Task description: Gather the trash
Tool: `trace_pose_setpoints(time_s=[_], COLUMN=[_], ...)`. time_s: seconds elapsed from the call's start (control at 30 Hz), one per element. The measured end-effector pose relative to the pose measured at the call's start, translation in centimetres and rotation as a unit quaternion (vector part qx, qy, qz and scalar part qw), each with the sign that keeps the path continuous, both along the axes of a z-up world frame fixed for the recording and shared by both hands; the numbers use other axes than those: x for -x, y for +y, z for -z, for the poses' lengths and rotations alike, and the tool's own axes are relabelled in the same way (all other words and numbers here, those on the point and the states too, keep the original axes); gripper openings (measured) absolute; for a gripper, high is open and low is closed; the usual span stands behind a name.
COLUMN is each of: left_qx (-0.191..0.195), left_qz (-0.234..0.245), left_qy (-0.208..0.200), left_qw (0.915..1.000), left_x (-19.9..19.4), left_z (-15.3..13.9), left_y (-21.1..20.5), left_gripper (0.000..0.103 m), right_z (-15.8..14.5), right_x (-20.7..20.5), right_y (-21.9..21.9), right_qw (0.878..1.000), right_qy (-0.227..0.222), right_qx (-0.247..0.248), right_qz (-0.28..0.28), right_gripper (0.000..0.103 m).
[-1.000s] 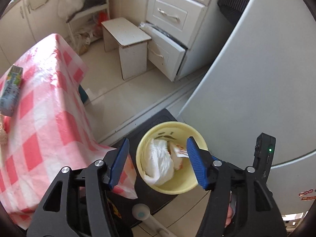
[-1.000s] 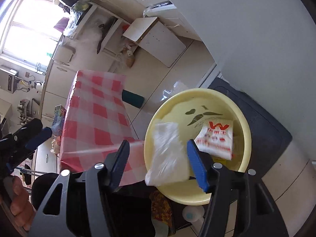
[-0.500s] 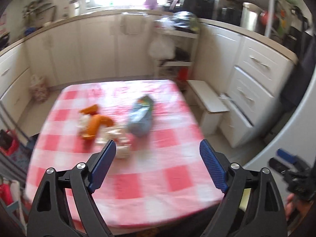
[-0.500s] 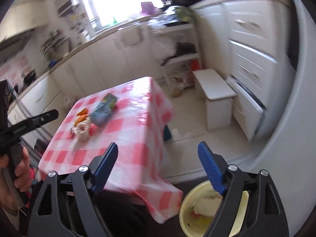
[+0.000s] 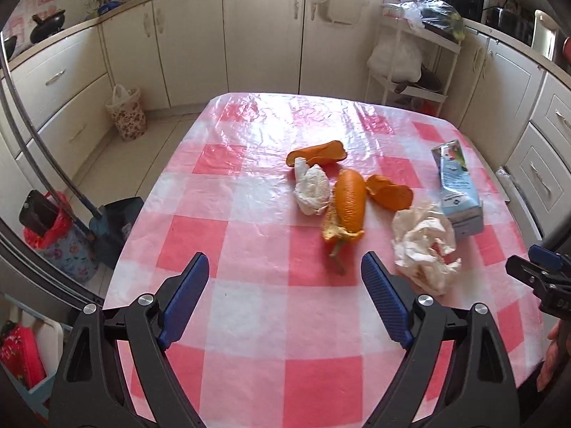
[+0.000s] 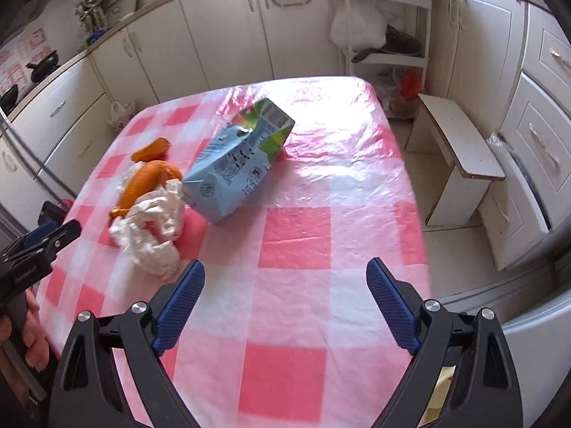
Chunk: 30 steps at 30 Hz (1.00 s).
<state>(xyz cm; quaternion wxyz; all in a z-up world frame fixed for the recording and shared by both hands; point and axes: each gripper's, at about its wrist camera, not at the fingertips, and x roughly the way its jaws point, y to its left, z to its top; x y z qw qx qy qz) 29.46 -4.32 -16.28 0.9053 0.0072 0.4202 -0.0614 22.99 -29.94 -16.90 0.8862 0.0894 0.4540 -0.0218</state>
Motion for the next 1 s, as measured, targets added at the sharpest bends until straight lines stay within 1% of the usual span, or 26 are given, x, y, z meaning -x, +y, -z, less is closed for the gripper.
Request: trace_pose_setpoints(time_s=[0.07, 0.13, 0.23, 0.27, 0.3, 0.37, 0.4, 0.43, 0.5, 0.57, 0.63, 0.73, 1.0], left_qx=[0.003, -0.002, -0.007, -0.008, -0.011, -0.018, -0.022, -0.026, -0.034, -0.022, -0.015, -0.027, -0.026], left_qz=[0.003, 0.008, 0.016, 0.015, 0.016, 0.02, 0.024, 0.025, 0.033, 0.034, 0.03, 0.03, 0.03], left_qy=[-0.006, -0.011, -0.005, -0.003, -0.001, 0.006, 0.007, 0.005, 0.016, 0.033, 0.046, 0.048, 0.05], left_qw=[1.0, 0.9999, 0.9998, 0.9998, 0.9998, 0.9996, 0.9995, 0.9993, 0.9987, 0.9987, 0.9984, 0.998, 0.998], left_x=[-0.4, -1.2, -2.7, -3.3, -3.9, -5.0, -5.5, -5.9, -6.8, -7.5, -7.9, -7.8, -7.7], left_z=[0.1, 0.4, 1.2, 1.4, 1.7, 2.3, 2.6, 2.8, 3.5, 3.9, 4.4, 4.6, 4.6], left_y=[-0.1, -0.2, -0.5, -0.6, -0.6, -0.8, -1.0, -1.1, -1.3, -1.1, -0.8, -1.0, -1.1], left_gripper=[0.084, 0.084, 0.084, 0.084, 0.084, 0.088, 0.09, 0.092, 0.094, 0.096, 0.096, 0.096, 0.096], right_z=[0.5, 1.0, 2.1, 2.1, 2.1, 2.1, 2.3, 2.4, 2.6, 2.7, 2.7, 2.8, 2.8], right_x=[-0.5, -1.3, -2.7, -2.8, -3.1, -3.7, -4.2, -4.5, -5.0, -5.1, -5.0, -5.0, -5.0], right_y=[0.3, 0.5, 0.4, 0.3, 0.3, 0.7, 0.9, 1.1, 1.5, 1.6, 1.6, 1.6, 1.6], right_qw=[1.0, 1.0, 1.0, 1.0, 1.0, 0.999, 0.999, 0.999, 0.997, 0.997, 0.997, 0.997, 0.997], right_qy=[-0.009, -0.005, 0.008, 0.006, 0.01, 0.009, 0.017, 0.021, 0.029, 0.029, 0.028, 0.027, 0.027], right_qx=[0.005, 0.012, 0.02, 0.024, 0.027, 0.032, 0.037, 0.046, 0.067, 0.068, 0.068, 0.068, 0.069], right_qz=[0.004, 0.006, 0.011, 0.013, 0.012, 0.007, 0.003, 0.0, -0.002, -0.003, -0.003, -0.003, -0.003], right_gripper=[0.088, 0.088, 0.088, 0.089, 0.091, 0.092, 0.096, 0.096, 0.096, 0.097, 0.097, 0.097, 0.097])
